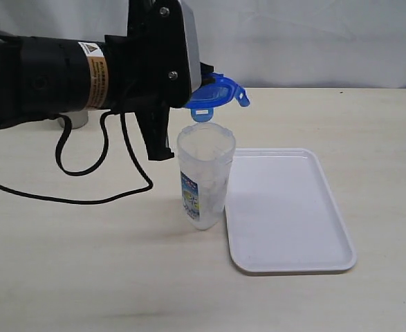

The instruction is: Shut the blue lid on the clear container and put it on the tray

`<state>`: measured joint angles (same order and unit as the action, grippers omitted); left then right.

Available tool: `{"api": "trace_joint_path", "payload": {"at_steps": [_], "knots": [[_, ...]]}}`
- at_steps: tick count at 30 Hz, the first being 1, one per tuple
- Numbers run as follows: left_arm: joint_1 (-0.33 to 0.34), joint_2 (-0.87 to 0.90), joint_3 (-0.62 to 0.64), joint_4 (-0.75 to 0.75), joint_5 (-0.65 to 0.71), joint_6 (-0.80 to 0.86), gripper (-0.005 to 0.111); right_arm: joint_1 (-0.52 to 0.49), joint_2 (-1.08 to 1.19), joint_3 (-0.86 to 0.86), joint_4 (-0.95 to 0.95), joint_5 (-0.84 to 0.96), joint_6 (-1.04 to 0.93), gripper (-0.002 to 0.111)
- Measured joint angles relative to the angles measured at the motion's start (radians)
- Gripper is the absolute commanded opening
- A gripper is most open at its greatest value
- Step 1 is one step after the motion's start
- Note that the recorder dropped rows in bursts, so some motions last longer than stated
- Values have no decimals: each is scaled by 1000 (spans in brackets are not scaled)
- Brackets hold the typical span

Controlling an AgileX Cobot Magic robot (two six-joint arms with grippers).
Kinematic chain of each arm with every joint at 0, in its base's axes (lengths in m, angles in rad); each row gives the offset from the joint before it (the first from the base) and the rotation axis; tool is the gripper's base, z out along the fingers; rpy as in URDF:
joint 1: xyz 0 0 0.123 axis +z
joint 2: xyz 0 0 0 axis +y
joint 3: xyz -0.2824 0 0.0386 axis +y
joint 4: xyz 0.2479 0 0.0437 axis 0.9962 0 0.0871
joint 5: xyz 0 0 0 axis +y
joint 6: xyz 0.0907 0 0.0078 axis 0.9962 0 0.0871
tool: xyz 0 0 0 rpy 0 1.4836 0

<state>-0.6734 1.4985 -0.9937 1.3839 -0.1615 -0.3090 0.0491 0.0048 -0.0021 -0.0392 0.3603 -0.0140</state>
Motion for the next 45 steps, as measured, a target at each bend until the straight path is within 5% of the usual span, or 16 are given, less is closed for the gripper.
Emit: {"api": "trace_joint_path", "payload": {"at_steps": [18, 45], "knots": [[0, -23, 47, -7, -85, 20, 0, 0, 0, 0, 2, 0, 0, 5], [0, 126, -117, -54, 74, 80, 0, 0, 0, 0, 2, 0, 0, 5]]}}
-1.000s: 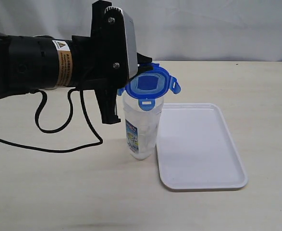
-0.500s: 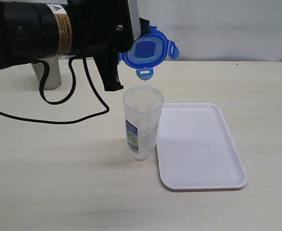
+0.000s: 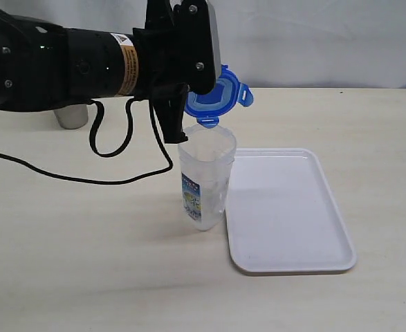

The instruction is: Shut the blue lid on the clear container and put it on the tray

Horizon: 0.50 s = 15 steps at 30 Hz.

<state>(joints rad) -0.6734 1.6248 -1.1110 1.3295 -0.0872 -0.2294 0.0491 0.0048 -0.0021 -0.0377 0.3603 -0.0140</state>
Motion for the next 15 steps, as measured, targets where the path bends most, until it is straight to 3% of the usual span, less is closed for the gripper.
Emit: {"api": "trace_joint_path", "payload": {"at_steps": [13, 15], "knots": [[0, -60, -2, 0, -14, 11, 0, 0, 0, 0, 0, 0, 0, 5], [24, -59, -7, 0, -12, 21, 0, 0, 0, 0, 0, 0, 0, 5]]}}
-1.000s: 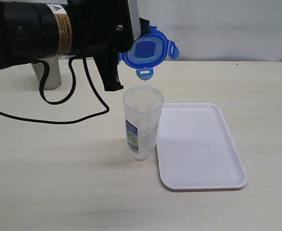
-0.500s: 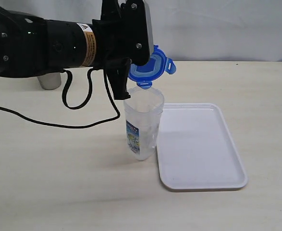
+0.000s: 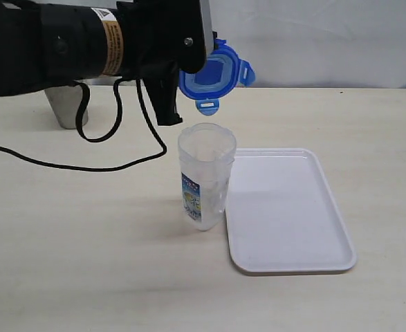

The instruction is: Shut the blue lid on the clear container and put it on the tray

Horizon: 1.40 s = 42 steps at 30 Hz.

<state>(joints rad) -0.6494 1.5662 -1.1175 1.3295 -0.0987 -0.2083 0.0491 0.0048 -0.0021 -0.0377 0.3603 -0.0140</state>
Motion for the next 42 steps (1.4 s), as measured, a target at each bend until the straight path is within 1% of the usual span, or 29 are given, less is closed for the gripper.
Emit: {"api": "trace_joint_path", "payload": {"at_steps": [2, 4, 7, 9, 11, 15, 17, 19, 27, 31, 36, 42], "knots": [[27, 12, 0, 0, 0, 0, 0, 0, 0, 0, 0, 0, 0, 5], [70, 47, 0, -11, -17, 2, 0, 0, 0, 0, 0, 0, 0, 5], [91, 76, 0, -49, -44, 4, 0, 0, 0, 0, 0, 0, 0, 5], [91, 85, 0, -60, -72, 4, 0, 0, 0, 0, 0, 0, 0, 5], [75, 85, 0, -75, -102, 4, 0, 0, 0, 0, 0, 0, 0, 5], [43, 85, 2, -77, -106, 4, 0, 0, 0, 0, 0, 0, 0, 5], [21, 85, 24, -79, -106, 4, 0, 0, 0, 0, 0, 0, 0, 5], [12, 85, 35, -79, -101, 4, 0, 0, 0, 0, 0, 0, 0, 5], [11, 41, 35, -79, -99, 8, 0, 0, 0, 0, 0, 0, 0, 5], [11, 2, 66, -77, -80, 8, 0, 0, 0, 0, 0, 0, 0, 5], [11, 0, 104, -75, -74, 8, 0, 0, 0, 0, 0, 0, 0, 5], [11, -1, 104, -75, -126, 8, 0, 0, 0, 0, 0, 0, 0, 5]]}}
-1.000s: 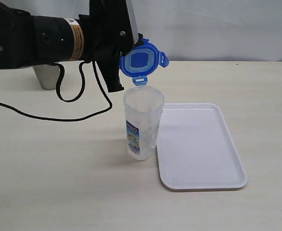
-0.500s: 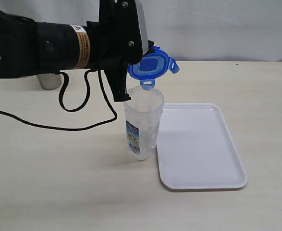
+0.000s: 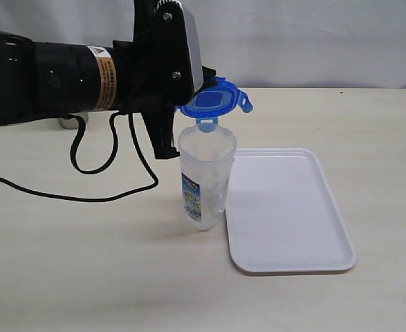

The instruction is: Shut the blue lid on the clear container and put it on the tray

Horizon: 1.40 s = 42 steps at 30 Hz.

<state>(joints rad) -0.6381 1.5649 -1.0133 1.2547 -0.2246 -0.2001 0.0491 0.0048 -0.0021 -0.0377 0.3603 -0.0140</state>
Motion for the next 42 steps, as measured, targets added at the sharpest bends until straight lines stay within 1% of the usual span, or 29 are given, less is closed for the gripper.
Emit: {"api": "trace_joint_path", "payload": {"at_steps": [6, 13, 20, 29, 37, 42], "knots": [[0, 0, 9, 0, -13, 0, 0, 0, 0, 0, 0, 0, 0, 5], [-25, -32, 42, 0, -9, 10, 0, 0, 0, 0, 0, 0, 0, 5], [-29, -48, 44, 0, 1, 16, 0, 0, 0, 0, 0, 0, 0, 5], [-87, -48, 79, 0, 35, 16, 0, 0, 0, 0, 0, 0, 0, 5], [-95, -49, 80, -4, 54, 16, 0, 0, 0, 0, 0, 0, 0, 5], [-136, -50, 80, -5, 124, 16, 0, 0, 0, 0, 0, 0, 0, 5]]}}
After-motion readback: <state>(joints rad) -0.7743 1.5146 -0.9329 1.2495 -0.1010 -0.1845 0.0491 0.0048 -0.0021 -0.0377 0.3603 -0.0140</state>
